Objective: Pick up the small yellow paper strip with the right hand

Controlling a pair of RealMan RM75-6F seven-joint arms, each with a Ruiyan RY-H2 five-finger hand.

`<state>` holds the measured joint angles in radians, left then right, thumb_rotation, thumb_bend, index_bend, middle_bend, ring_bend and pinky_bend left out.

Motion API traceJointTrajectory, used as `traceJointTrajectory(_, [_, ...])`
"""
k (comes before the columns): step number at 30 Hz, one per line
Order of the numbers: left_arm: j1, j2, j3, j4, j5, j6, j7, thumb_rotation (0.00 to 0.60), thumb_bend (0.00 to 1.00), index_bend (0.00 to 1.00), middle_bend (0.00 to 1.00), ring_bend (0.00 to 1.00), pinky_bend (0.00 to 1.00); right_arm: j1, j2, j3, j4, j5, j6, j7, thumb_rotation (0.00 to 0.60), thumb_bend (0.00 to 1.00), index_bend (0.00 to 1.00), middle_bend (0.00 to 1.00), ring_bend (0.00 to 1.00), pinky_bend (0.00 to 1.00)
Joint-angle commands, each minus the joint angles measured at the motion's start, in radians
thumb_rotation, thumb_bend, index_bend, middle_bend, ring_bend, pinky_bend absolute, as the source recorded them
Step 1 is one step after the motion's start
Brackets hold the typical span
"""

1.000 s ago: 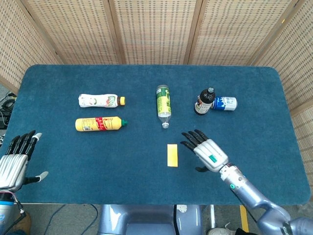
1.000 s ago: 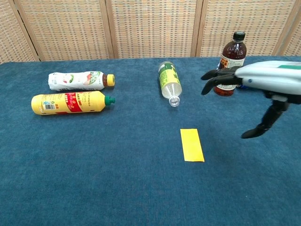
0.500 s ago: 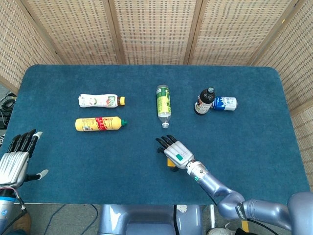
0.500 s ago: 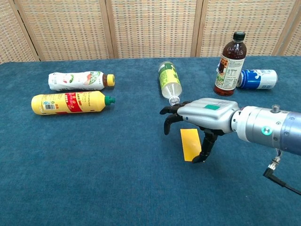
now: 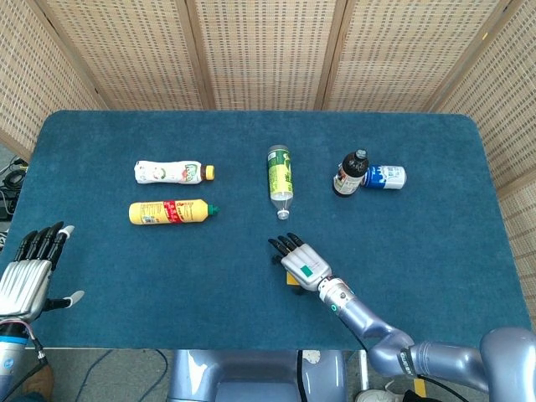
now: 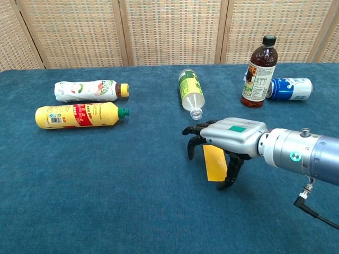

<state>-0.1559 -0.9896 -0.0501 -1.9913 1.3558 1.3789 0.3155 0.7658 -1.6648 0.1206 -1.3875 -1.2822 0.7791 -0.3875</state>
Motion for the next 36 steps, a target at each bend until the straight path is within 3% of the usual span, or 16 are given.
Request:
traceJointTrajectory(1, [-0.001,0.001,0.0,0.0,-0.001,0.0,-0.002,0.6,0.0,0.0,0.0,0.0,0.0,0.001,-0.006,-0.006,0.013,-0.002,0.006,0.003,0.6,0.0,0.32,0.0,0.0,0.0])
traceJointTrajectory(14, [-0.006,0.003,0.001,0.003,-0.008,-0.005,-0.011,0.6,0.0,0.0,0.0,0.0,0.0,-0.002,-0.025,0.001,0.081,-0.006,0.085,-0.023,0.6,0.0,0.35,0.0,0.0,0.0])
traceJointTrajectory(20, [-0.007,0.003,0.004,0.001,-0.004,-0.004,-0.01,0.6,0.0,0.0,0.0,0.0,0.0,-0.022,0.009,0.022,0.023,-0.02,0.16,-0.015,0.6,0.0,0.34,0.0,0.0,0.0])
traceJointTrajectory(21, [-0.006,0.004,0.007,-0.002,0.002,-0.004,-0.01,0.6,0.0,0.0,0.0,0.0,0.0,-0.037,0.033,0.025,-0.026,-0.041,0.21,-0.027,0.6,0.0,0.34,0.0,0.0,0.0])
traceJointTrajectory(27, [-0.004,0.007,0.009,-0.004,0.007,0.001,-0.015,0.6,0.0,0.0,0.0,0.0,0.0,-0.075,0.085,-0.013,-0.142,-0.029,0.233,-0.07,0.6,0.0,0.33,0.0,0.0,0.0])
traceJointTrajectory(36, [-0.003,0.008,0.011,-0.004,0.011,0.004,-0.017,0.6,0.0,0.0,0.0,0.0,0.0,-0.078,0.035,-0.036,-0.113,0.025,0.197,-0.103,0.6,0.0,0.35,0.0,0.0,0.0])
